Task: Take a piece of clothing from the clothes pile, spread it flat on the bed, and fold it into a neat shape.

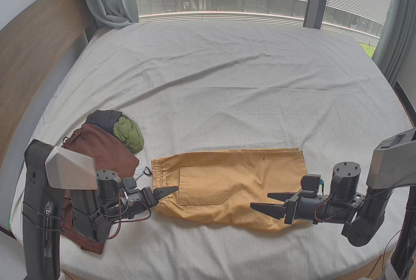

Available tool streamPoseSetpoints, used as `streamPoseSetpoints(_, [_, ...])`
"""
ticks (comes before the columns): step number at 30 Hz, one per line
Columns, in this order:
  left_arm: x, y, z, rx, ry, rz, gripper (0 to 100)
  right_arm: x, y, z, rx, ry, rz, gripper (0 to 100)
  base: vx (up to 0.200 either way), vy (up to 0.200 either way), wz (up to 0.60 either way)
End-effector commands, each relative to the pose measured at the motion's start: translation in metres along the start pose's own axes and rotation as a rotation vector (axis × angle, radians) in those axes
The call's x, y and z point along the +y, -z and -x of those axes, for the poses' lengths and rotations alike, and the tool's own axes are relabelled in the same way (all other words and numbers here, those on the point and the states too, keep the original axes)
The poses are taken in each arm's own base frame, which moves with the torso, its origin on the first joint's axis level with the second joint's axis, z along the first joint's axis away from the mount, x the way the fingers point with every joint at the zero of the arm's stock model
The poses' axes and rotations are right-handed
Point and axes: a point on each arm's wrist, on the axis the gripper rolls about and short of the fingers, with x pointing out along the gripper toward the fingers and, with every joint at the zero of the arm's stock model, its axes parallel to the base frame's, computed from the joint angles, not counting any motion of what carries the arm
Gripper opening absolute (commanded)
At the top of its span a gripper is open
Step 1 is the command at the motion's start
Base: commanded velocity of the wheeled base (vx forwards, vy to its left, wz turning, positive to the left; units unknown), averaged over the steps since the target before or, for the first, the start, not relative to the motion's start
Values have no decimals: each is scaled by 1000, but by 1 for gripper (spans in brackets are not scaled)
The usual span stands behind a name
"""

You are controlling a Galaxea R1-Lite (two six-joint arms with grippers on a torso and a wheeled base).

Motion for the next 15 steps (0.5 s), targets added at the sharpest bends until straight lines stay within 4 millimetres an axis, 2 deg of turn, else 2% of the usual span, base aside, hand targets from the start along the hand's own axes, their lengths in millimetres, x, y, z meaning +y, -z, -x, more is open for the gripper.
streamPoseSetpoints(1, [-1, -3, -1, -11, 6, -6, 100, 0, 1, -1, 5, -2, -1, 100, 0, 0, 0])
streamPoseSetpoints(8, [-1, -2, -2, -12, 2, 4, 100, 0, 2, -1, 7, -1, -3, 100, 0, 0, 0])
streamPoseSetpoints(9, [-1, -2, -2, -12, 2, 5, 0, 0, 2, -1, 7, -1, -3, 100, 0, 0, 0])
streamPoseSetpoints(15, [0, -3, -2, -13, 5, 9, 0, 0, 2, -1, 7, -1, -3, 100, 0, 0, 0])
